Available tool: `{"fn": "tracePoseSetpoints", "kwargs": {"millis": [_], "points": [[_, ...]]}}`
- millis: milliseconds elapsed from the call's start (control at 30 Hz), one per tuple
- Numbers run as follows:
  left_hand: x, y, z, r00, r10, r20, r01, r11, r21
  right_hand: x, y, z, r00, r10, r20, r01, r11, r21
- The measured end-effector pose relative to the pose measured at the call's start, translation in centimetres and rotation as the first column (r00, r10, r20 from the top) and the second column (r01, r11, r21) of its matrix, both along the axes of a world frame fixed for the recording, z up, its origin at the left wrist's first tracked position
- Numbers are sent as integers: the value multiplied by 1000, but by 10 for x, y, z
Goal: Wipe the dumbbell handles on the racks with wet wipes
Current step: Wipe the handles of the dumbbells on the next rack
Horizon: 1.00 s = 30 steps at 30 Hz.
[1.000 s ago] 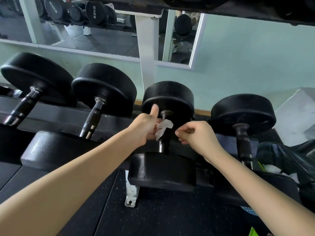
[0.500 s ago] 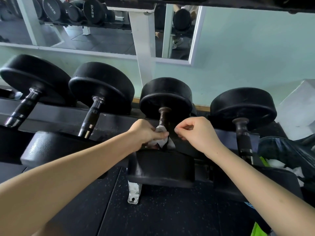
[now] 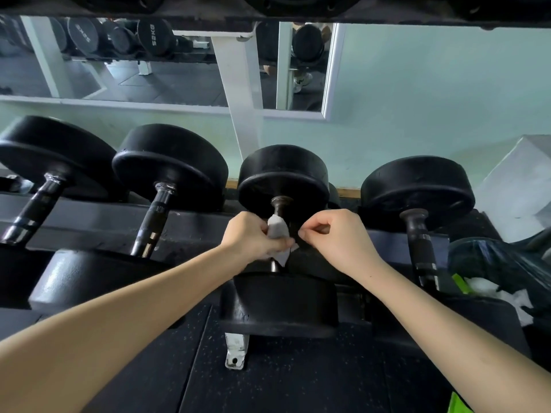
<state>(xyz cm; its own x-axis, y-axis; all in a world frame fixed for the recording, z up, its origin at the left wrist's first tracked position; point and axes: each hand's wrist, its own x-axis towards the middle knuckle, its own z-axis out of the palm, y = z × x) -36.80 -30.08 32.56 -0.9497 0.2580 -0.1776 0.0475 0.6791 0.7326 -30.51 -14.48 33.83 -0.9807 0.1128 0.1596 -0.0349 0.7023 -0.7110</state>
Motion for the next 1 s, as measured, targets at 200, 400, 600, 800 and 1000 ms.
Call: {"fn": "tracePoseSetpoints", "kwargs": {"millis": [200,400,600,800,1000], "points": [[9,-5,6,953,-137,-271,113,988,-102,3,6,1,998,-56,-13,56,998,33],[2,5,3,963,-88,-255,77,996,-52,2,9,2,997,-78,-27,78,997,-16],[-2,10,1,983,-62,-171,59,998,-23,-1,9,1,997,-82,-10,81,995,-57],[6,1,10,978,-200,-58,185,962,-200,1,10,4,994,-109,-9,107,989,-97],[-15,33,10,993,108,50,-111,992,65,-1,16,7,986,-145,-77,137,986,-97]]}}
